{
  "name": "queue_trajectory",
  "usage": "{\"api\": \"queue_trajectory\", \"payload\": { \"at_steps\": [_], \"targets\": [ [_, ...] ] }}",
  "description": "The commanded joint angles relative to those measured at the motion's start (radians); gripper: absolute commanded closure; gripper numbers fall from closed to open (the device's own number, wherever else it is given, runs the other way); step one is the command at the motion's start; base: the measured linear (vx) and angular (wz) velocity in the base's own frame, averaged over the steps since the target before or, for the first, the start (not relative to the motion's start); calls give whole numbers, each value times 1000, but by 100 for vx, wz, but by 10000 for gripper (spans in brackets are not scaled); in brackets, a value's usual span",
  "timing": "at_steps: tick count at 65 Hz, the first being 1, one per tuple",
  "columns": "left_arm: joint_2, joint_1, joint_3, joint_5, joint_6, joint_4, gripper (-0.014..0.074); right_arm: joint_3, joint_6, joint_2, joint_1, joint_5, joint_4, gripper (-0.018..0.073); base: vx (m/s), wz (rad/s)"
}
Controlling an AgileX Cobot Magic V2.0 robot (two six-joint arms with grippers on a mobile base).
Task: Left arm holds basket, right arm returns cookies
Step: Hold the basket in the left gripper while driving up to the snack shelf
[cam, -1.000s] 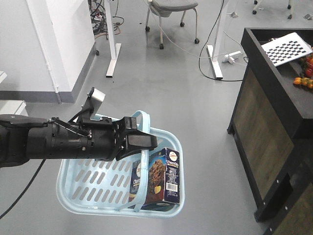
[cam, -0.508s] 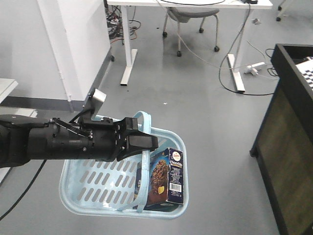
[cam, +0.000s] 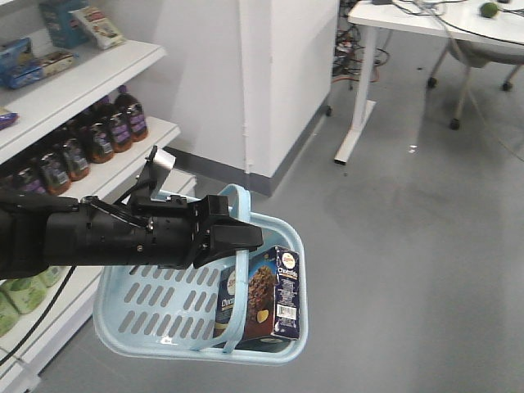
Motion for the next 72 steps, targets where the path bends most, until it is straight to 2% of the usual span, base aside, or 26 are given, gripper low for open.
{"api": "queue_trajectory", "payload": {
  "at_steps": [1,72],
  "targets": [
    [-50,-6,-29,58,13,-109,599,18,-7,-13,-3,-76,-10,565,27,72],
    [-50,-6,-29,58,13,-109,599,18,-7,-13,-3,-76,-10,565,21,69]
  ]
}}
